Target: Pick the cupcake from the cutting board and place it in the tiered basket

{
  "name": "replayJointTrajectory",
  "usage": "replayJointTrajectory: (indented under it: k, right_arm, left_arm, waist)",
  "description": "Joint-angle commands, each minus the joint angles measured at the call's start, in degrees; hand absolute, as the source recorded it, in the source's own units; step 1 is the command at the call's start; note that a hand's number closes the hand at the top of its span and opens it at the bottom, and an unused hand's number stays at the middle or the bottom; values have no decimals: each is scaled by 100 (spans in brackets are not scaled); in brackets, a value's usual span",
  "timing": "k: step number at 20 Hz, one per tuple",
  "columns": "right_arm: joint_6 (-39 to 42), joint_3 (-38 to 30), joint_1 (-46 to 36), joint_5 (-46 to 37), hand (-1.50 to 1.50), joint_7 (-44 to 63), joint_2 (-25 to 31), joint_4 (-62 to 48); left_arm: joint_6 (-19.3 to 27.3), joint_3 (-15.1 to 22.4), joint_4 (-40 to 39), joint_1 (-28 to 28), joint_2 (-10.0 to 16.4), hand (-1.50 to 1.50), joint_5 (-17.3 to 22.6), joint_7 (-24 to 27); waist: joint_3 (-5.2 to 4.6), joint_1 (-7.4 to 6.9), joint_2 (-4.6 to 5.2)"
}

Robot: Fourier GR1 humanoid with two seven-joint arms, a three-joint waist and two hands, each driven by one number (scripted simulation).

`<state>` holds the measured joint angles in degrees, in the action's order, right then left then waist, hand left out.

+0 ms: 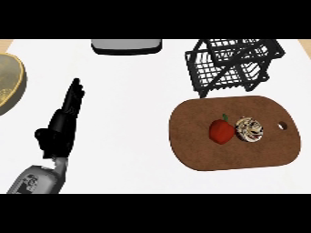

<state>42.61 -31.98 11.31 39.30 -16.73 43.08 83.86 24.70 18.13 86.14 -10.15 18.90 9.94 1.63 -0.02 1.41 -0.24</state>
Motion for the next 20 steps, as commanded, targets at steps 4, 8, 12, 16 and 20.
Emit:
replayJointTrajectory:
  k: [4,8,12,16,20]
  right_arm:
    - [-647,-312,366,-1940,-150,260,844,1673]
    - [-1149,-72,399,-2223,-150,1249,806,2739]
    - [-1303,313,426,-2611,-150,1977,477,3373]
    - [-1232,485,71,-2404,-150,2827,303,3801]
    - [-1374,1018,-108,-2925,-150,3356,146,4310]
  left_arm:
    - [224,123,28,9,-159,0,-210,-98]
    - [54,130,-85,53,-204,0,-198,66]
    - [-67,-47,161,-38,-81,0,-221,-223]
    - [71,108,448,12,-311,0,-572,-577]
    - [-74,-130,-365,-364,-618,0,-523,-173]
  waist:
    - [-20,43,-18]
    - [-20,-70,16]
    - [-4,-123,20]
    - [0,-143,19]
    - [-3,-118,35]
